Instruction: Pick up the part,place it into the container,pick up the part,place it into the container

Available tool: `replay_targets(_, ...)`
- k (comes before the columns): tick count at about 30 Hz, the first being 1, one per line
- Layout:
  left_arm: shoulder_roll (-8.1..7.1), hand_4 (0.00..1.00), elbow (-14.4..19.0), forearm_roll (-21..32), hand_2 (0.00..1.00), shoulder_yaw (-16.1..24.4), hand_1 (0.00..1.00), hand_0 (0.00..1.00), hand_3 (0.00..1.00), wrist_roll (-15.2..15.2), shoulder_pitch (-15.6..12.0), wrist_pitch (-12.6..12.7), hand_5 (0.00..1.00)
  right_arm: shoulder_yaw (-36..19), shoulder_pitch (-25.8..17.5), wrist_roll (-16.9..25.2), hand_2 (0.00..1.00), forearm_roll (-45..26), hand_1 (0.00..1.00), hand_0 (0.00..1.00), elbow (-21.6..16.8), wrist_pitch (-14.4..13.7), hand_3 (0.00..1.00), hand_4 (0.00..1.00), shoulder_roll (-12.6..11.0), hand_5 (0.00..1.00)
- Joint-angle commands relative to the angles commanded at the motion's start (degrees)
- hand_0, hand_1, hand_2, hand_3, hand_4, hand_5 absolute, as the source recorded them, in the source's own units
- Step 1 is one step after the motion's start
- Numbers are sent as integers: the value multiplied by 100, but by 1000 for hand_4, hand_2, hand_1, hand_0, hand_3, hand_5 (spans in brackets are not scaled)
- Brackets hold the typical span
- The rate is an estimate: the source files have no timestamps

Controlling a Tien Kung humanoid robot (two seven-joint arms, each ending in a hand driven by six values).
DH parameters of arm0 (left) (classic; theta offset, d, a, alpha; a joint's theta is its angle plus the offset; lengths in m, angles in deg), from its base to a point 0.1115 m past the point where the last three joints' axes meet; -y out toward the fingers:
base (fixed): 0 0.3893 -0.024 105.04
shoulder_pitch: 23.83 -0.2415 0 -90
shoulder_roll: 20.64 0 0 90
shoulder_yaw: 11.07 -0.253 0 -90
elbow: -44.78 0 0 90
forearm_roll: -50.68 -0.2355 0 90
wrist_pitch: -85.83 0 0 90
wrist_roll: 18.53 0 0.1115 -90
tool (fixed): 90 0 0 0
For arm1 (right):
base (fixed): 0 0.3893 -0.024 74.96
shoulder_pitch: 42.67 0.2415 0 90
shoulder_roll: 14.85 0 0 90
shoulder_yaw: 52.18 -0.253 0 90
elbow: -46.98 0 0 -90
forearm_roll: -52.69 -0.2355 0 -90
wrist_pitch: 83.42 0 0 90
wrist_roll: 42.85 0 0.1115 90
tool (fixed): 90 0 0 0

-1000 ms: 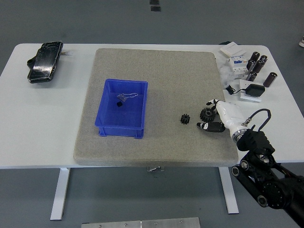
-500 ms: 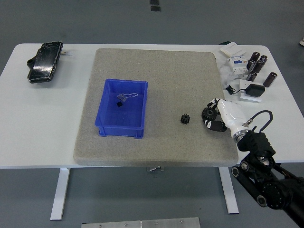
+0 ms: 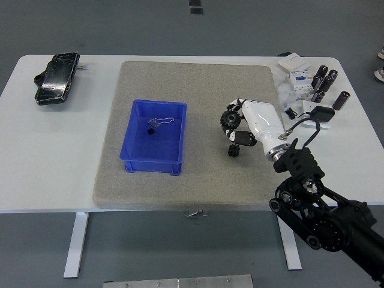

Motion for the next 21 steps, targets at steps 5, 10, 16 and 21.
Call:
replay_targets(5,-2,643,0,0,579,-3,610,637,580,-8,7,-4,346,583,363,-4,481,31,485,538,-23,-143,458,302,370,2)
replay_targets(10,-5,647,0,23,580,-27,609,636,580,-24,3,-4,355,1109,609,51,543,-123,533,607,143,-188,518,332,628,2)
replay_targets(16,-4,651,0,13,580,-25,610,637,580,-38,8,-5,357,1642,785,-128,679,-354,669,691,413,96,678,345,756,133)
replay_targets(21,-1,651,0,-6,580,-12,609,637,581,-38,18,-5,357,1767,821,-179,821,-429,808,801,481,141,890,545,787,203)
